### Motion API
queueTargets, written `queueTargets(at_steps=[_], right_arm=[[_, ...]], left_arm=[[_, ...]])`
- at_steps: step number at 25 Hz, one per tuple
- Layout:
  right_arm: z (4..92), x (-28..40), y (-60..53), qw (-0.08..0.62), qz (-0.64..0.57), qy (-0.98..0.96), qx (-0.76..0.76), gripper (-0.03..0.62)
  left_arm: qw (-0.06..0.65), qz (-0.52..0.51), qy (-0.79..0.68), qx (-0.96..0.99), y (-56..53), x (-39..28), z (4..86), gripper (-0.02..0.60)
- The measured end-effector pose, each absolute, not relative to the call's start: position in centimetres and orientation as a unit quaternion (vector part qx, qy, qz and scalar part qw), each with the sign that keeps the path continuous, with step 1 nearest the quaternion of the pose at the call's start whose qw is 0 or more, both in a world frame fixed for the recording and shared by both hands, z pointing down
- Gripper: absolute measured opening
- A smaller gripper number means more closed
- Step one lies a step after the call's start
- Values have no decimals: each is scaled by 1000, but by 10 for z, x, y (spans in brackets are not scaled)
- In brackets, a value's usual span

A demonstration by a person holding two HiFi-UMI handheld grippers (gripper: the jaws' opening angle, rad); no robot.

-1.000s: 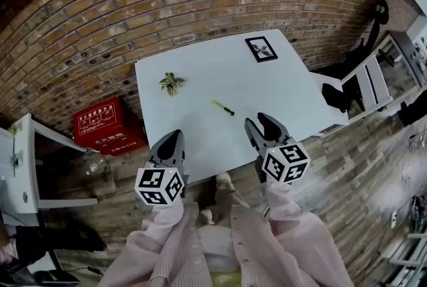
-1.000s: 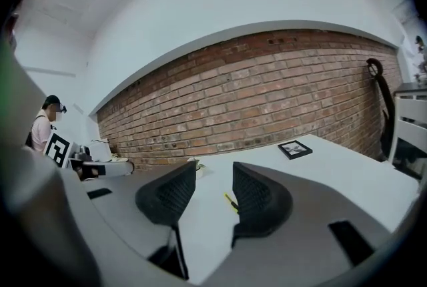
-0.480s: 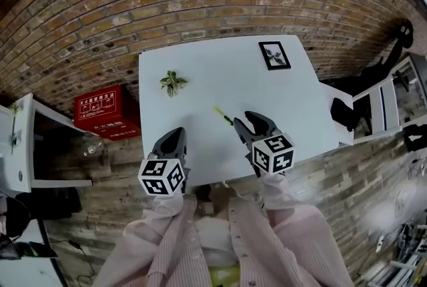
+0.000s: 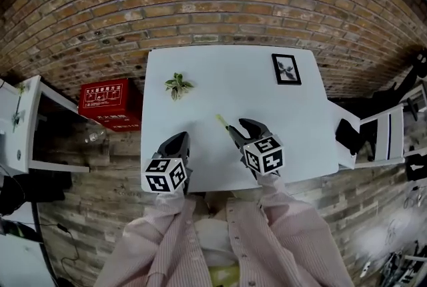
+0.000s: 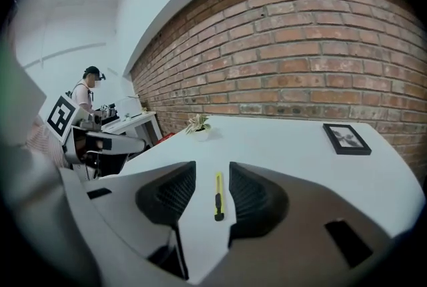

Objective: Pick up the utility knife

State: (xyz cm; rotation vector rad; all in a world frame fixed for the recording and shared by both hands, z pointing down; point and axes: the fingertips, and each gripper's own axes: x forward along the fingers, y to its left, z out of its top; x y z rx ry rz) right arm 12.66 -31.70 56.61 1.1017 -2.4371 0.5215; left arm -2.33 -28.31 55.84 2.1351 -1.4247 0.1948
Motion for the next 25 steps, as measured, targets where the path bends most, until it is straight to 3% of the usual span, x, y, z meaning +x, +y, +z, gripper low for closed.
queueTargets(at_steps=[25], right_arm=[[652, 96, -335, 355, 202, -852, 329, 155]], left_arm=[[344, 113, -521, 773, -292, -18, 613, -9]])
